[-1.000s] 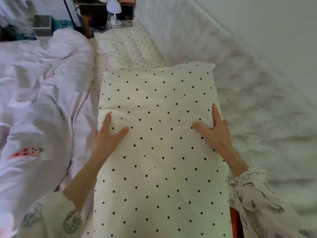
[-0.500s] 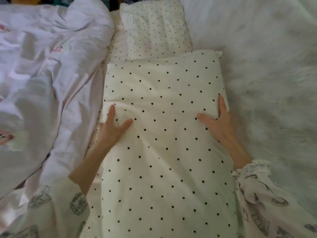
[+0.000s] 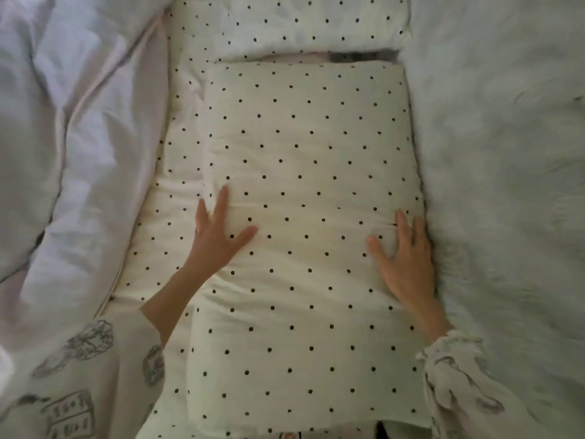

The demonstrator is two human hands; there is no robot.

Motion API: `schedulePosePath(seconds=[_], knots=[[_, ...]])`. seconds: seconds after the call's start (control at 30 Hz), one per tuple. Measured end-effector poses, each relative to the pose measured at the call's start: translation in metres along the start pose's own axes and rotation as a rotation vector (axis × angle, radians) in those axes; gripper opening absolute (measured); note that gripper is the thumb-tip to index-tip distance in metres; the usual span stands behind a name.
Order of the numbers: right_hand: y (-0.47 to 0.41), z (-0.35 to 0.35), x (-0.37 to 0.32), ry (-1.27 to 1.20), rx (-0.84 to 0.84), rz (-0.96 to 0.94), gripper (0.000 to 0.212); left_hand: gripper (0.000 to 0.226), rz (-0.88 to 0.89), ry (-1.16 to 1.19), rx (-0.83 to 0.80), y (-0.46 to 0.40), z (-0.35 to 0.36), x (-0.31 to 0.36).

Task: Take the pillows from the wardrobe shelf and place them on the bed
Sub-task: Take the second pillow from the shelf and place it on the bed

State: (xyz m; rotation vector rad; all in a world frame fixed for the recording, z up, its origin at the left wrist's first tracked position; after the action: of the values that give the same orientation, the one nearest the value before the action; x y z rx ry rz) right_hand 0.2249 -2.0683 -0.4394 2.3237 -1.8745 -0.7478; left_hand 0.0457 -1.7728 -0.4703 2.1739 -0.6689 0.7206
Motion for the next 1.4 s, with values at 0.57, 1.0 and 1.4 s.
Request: schedulePosePath(seconds=[0.57,1.0,1.4], knots=[[0.109,0.007,0.053,-0.034,-0.073,0.133,0.086,0.102,-0.274,0.118,-0.001,0.123,0.023,-0.064],[0.221,0.018,0.113,-0.085,-0.167,-0.024,0.083,0.094,-0.270,0.149,-0.075,0.215,0.031,-0.097],[0.225,0.030,0.134,-0.217,0.002,0.058,0.080,0.038,-0.039,-0.491,0.153,0.278,0.042,-0.095]])
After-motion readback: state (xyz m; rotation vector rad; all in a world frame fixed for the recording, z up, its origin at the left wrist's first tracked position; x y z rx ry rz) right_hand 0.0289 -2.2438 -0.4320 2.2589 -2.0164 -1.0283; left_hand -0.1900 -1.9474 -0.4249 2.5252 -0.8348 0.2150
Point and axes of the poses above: each hand's wrist, its own y-axis away from the middle knuckle, its own z-axis out of the palm, x = y × z, the point moved 6 cm from there along -y, towards the middle knuckle
